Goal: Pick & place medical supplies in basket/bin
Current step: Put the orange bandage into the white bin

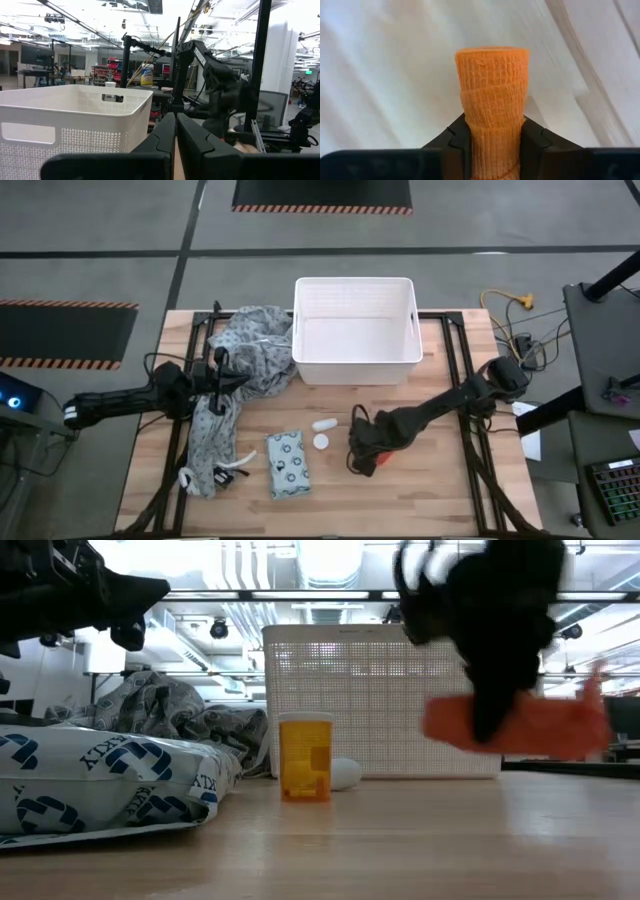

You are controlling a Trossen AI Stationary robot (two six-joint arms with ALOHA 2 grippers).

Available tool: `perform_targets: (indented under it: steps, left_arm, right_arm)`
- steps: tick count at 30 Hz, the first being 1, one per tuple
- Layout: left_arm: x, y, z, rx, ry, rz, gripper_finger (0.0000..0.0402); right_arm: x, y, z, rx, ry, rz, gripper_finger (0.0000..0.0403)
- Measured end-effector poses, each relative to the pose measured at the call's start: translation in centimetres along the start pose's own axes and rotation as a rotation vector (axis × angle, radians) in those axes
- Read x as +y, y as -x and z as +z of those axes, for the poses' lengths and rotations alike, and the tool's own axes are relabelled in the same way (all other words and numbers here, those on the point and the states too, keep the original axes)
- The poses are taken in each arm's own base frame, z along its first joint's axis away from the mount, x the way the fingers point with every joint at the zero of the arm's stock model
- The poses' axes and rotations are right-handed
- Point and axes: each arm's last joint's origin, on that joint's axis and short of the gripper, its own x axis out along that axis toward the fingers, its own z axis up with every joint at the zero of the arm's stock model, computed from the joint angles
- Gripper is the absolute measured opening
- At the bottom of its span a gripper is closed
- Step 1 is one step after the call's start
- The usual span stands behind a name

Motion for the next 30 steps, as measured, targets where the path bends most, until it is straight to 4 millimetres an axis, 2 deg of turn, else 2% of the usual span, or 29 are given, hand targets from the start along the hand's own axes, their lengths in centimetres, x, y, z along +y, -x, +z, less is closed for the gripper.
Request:
perform_targets:
  steps: [8,14,18,23,30]
  left_arm:
    - [0.0,0.0,0.0,0.0,0.0,0.0,0.0]
    - [0.0,0.0,0.0,0.0,0.0,0.0,0.0]
    - [0.0,0.0,0.0,0.0,0.0,0.0,0.0]
    - [0.0,0.0,0.0,0.0,0.0,0.0,0.0]
    - [0.0,0.0,0.0,0.0,0.0,0.0,0.0]
  right_arm:
    - [1.8,4.7,5.8,-0.279,0.104,0.067,0.0089]
    - [1.4,9.4,10.6,-0.448,0.174,0.099,0.009]
    - [-0.8,12.0,13.5,-0.495,0.102,0.083,0.009]
    - [-3.9,15.3,16.5,-0.564,0.095,0.031,0.009]
    - [-10.4,18.8,19.4,-0.573,0.006,-0.103,0.009]
